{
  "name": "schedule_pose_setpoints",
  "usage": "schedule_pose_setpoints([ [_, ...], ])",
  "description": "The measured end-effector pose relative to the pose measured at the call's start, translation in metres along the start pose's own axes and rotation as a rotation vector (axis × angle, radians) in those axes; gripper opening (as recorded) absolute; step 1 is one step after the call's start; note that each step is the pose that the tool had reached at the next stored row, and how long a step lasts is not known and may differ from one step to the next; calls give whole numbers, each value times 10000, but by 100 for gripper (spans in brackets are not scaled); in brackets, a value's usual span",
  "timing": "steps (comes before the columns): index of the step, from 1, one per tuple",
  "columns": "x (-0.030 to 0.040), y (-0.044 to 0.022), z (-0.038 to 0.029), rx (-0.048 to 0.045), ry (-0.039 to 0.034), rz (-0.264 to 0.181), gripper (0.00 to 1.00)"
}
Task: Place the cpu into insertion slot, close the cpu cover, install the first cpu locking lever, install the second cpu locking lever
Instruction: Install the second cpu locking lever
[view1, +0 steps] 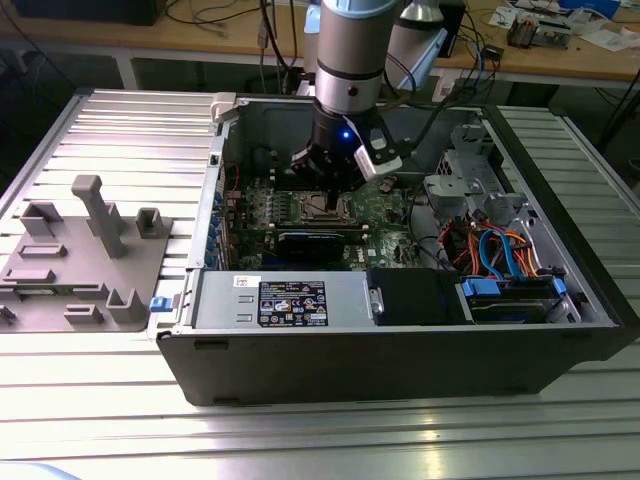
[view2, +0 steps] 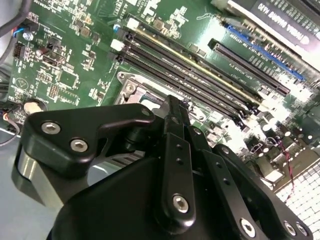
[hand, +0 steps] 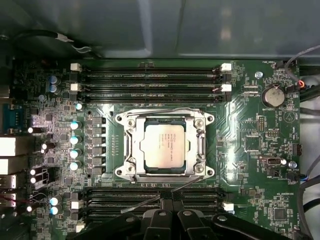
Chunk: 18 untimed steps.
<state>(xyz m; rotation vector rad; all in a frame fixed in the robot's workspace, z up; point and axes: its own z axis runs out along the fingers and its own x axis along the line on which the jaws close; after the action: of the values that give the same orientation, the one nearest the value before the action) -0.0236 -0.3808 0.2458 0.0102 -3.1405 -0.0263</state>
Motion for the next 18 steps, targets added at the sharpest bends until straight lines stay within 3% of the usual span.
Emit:
schedule_pose_setpoints([
  [2, 1, -40, 7, -104, 0, -8, 11],
  [7, 50, -80, 42, -225, 14, -120, 11],
  [18, 210, -119, 166, -417, 55, -533, 11],
])
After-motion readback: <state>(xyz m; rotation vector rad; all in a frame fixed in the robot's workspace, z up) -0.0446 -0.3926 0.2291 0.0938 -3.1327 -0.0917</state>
